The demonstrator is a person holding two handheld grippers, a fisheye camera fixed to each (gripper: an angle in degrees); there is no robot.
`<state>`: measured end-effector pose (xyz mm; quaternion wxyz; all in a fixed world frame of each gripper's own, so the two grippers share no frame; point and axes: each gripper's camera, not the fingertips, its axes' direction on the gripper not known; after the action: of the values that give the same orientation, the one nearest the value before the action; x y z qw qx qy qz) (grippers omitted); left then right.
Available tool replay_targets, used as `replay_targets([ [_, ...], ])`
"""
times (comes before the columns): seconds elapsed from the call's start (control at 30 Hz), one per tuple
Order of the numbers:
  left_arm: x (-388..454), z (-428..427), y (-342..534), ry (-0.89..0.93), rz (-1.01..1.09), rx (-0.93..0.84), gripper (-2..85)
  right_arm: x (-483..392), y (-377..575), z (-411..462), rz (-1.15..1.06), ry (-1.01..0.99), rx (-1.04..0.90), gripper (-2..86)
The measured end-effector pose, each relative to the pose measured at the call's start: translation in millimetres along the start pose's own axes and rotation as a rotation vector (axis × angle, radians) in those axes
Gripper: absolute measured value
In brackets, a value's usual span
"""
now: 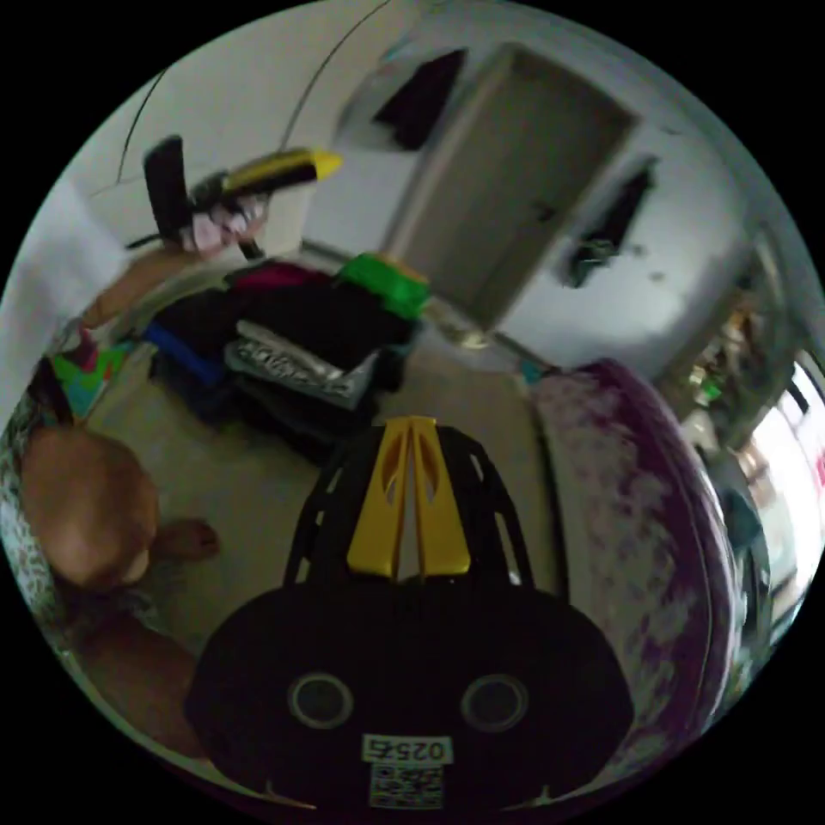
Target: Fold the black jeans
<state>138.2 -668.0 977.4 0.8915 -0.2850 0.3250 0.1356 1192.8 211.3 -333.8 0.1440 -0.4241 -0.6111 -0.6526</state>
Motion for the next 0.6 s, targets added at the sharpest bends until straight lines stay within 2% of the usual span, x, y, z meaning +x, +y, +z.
replay_targets([
  [0.03, 23.4, 14.0, -5.8, 0.026, -0.025, 0.078, -0.8, 8.6, 24.4, -30.3, 0.048, 0.064, 0.060, -0.7],
  [0.07, 71.4, 45.5, -15.9, 0.129, -0.091, 0.214, -0.7, 17.7, 73.5, -88.1, 0.149, 0.200, 0.169, -0.5],
  [0.1, 124.0, 79.8, -29.5, 0.277, -0.119, 0.277, 0.0, 20.1, 124.8, -141.2, 0.273, 0.341, 0.251, -0.1],
  [0.13, 153.1, 98.5, -38.4, 0.349, -0.137, 0.276, 0.4, 19.5, 150.5, -164.6, 0.332, 0.410, 0.274, 0.4],
  [0.17, 215.6, 135.4, -57.7, 0.504, -0.164, 0.255, 1.8, 16.3, 202.7, -206.1, 0.463, 0.547, 0.294, 1.5],
  [0.2, 282.1, 169.1, -78.2, 0.681, -0.169, 0.223, 3.3, 11.0, 254.9, -239.5, 0.573, 0.685, 0.284, 6.7],
  [0.23, 315.5, 185.6, -88.6, 0.780, -0.184, 0.195, 4.2, 8.4, 280.4, -253.3, 0.616, 0.756, 0.257, 9.3],
  [0.27, 384.4, 216.8, -107.4, 0.976, -0.219, 0.125, 5.7, 4.8, 330.3, -277.5, 0.711, 0.883, 0.174, 11.6],
  [0.3, 458.5, 243.9, -123.5, 1.149, -0.233, 0.049, 7.3, 3.2, 379.7, -301.0, 0.827, 0.964, 0.099, 13.0],
  [0.33, 497.1, 255.5, -130.6, 1.230, -0.230, 0.008, 7.6, 2.5, 403.8, -312.4, 0.879, 0.990, 0.069, 13.2],
  [0.37, 578.1, 270.8, -144.1, 1.359, -0.156, -0.052, 8.1, 2.1, 448.8, -334.2, 0.974, 1.038, 0.021, 13.4],
  [0.4, 657.5, 281.2, -155.7, 1.441, -0.080, -0.119, 8.7, 4.1, 492.1, -356.6, 1.074, 1.093, -0.011, 13.5],
  [0.43, 697.5, 286.1, -160.9, 1.465, -0.054, -0.162, 8.9, 6.1, 512.1, -367.3, 1.109, 1.119, -0.023, 13.5],
  [0.5, 850.5, 300.1, -182.9, 1.552, 0.040, -0.266, 8.9, 24.7, 580.4, -410.8, 1.174, 1.223, -0.054, 12.5],
  [0.53, 886.0, 303.2, -189.0, 1.564, 0.043, -0.288, 8.8, 32.6, 595.2, -421.7, 1.177, 1.244, -0.073, 12.1],
  [0.6, 1015.4, 313.0, -217.1, 1.622, 0.024, -0.326, 8.5, 73.5, 652.3, -466.4, 1.220, 1.318, -0.155, 10.8],
])
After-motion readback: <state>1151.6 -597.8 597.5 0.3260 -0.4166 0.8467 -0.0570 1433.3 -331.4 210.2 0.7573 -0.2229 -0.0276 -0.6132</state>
